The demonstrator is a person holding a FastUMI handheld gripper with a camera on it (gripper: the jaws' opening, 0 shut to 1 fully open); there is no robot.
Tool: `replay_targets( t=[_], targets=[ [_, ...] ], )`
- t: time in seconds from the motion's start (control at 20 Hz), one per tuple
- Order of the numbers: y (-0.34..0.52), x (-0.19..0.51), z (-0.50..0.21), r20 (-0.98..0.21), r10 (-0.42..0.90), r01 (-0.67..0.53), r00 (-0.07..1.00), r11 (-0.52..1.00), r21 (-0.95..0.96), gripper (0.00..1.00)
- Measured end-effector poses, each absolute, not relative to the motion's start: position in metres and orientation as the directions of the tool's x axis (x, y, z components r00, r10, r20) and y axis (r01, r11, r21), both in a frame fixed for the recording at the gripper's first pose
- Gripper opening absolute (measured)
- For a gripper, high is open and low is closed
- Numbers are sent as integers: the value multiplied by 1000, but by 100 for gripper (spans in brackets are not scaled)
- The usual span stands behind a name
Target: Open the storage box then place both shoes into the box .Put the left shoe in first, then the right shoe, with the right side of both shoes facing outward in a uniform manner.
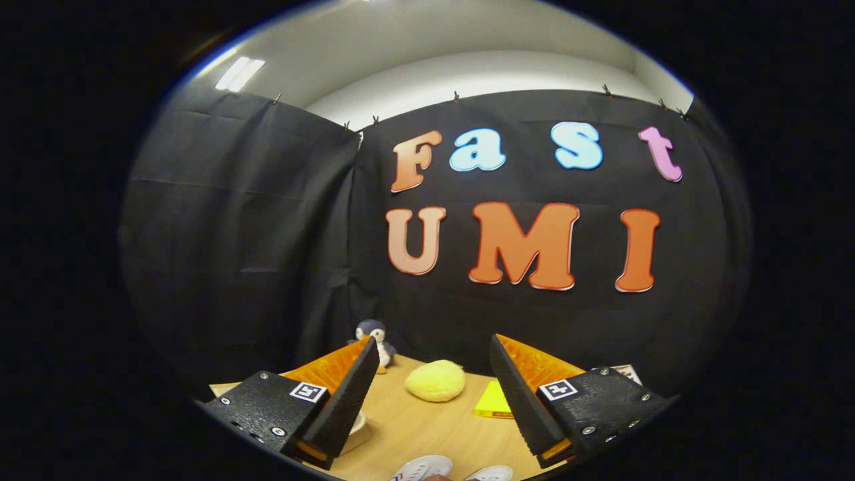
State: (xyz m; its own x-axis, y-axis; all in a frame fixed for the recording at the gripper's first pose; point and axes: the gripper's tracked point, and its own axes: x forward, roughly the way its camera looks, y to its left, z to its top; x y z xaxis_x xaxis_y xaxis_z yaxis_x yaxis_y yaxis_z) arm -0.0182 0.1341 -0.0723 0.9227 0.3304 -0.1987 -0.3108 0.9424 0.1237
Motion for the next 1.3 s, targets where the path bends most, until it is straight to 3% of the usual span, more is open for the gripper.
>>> replay_targets(
  t=[0.2, 0.35, 0.7, 1.1, 1.3],
  targets=[
    [188, -40, -114, -321, 466, -404, 825, 882, 243, 100],
    [223, -66, -153, -436, 566, -405, 700, 817, 411, 100],
    [271, -97, -212, -550, 700, -236, 455, 690, 684, 97],
    [300, -120, -280, -611, 717, -122, 336, 676, 727, 96],
    [306, -125, -306, -592, 749, 13, 296, 617, 787, 97]
  ],
)
